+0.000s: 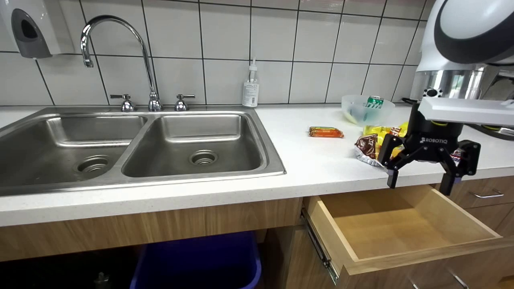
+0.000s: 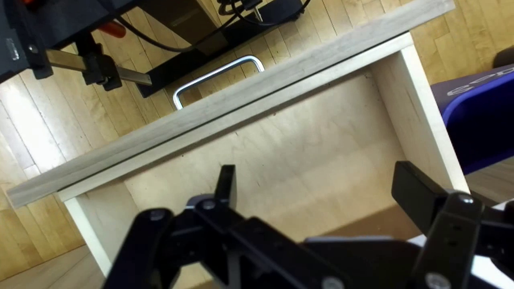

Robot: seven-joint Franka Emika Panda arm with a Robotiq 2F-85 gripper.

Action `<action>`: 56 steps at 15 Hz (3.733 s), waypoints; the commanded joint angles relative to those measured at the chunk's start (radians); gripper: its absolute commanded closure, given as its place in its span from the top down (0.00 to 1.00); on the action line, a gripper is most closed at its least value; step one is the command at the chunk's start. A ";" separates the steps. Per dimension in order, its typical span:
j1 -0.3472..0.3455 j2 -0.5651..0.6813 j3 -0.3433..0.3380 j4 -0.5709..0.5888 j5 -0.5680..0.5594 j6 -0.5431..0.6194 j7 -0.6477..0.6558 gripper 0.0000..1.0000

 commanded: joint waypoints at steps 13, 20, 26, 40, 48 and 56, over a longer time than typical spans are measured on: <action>-0.090 0.194 0.002 0.364 -0.056 -0.113 -0.274 1.00; -0.115 0.286 0.000 0.481 -0.102 -0.157 -0.419 1.00; -0.123 0.351 0.005 0.551 -0.128 -0.165 -0.509 1.00; -0.142 0.432 0.010 0.640 -0.127 -0.157 -0.630 1.00; -0.149 0.445 0.010 0.650 -0.121 -0.156 -0.630 0.58; -0.166 0.459 0.016 0.659 -0.100 -0.154 -0.643 0.01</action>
